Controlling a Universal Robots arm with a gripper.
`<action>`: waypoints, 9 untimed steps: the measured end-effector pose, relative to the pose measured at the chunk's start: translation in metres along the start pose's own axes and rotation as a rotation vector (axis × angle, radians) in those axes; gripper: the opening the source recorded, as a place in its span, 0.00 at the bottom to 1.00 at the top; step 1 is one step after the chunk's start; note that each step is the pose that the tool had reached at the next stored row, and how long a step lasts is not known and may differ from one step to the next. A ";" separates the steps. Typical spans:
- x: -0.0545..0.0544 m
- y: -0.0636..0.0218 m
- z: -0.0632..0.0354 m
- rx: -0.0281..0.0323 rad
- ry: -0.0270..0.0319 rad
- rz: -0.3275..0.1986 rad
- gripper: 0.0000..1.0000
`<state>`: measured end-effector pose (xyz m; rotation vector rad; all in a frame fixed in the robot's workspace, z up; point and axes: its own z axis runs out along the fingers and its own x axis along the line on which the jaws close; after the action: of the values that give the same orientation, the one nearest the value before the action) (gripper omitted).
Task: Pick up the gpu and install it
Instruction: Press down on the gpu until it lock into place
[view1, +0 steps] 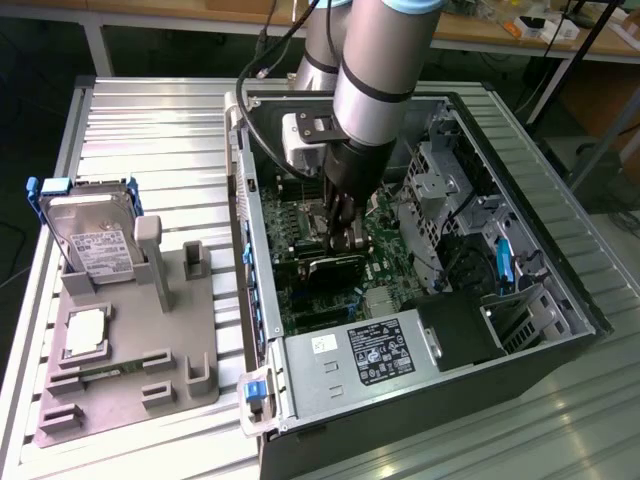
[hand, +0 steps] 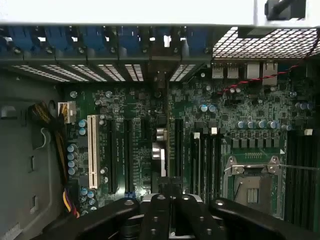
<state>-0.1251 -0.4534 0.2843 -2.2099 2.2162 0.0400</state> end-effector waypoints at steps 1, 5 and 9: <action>0.000 0.0000 0.0030 0.0002 -0.0003 0.000 0.11; 0.004 -0.0001 0.0074 0.0001 0.0032 0.000 0.11; 0.005 -0.0002 0.0101 0.0000 0.0035 0.000 0.11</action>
<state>-0.1251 -0.4578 0.2741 -2.2115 2.2181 0.0361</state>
